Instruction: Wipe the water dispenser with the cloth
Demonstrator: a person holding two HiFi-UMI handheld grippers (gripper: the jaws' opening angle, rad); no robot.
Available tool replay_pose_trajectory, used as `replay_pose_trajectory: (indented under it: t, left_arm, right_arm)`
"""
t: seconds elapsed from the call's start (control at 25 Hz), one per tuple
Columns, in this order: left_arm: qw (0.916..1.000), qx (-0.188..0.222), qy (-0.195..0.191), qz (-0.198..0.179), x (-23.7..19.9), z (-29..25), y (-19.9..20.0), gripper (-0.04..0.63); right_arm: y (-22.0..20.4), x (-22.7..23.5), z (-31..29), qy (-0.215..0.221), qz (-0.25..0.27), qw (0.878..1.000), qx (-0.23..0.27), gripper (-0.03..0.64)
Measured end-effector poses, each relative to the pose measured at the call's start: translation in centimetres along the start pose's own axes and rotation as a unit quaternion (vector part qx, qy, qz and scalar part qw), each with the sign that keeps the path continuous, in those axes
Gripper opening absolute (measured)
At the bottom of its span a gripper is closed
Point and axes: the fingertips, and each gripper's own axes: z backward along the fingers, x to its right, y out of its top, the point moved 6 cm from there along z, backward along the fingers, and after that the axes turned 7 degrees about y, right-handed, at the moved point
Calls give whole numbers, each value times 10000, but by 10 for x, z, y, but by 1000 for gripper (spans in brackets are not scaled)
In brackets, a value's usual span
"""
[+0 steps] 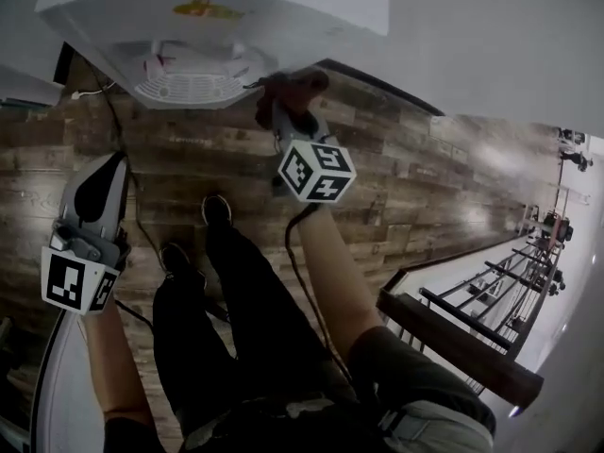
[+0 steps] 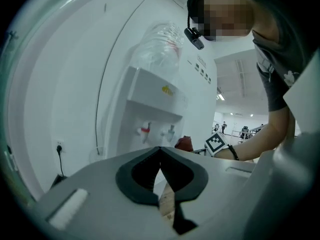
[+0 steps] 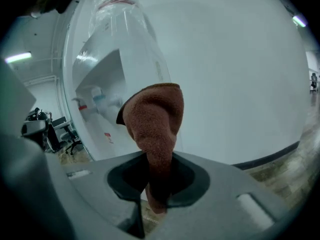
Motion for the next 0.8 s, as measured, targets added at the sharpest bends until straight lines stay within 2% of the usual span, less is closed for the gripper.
replay_pose_trajectory:
  t: [0.16,0.36,0.8]
  left_arm:
    - [9996,-200,-171,-42,-21,-6,-82,18]
    - [9997,-175,-185,-17,-58,-26,-164,18]
    - [9975,-195,-586,-330,-113,-82,-303,18]
  right_arm:
    - [-67,11,-35,-52,144,9999,-51,61]
    - [-135,43,-76,-172,119,9998,-9,61]
    - [-276,88,-155,-177,371,9987,-314,61]
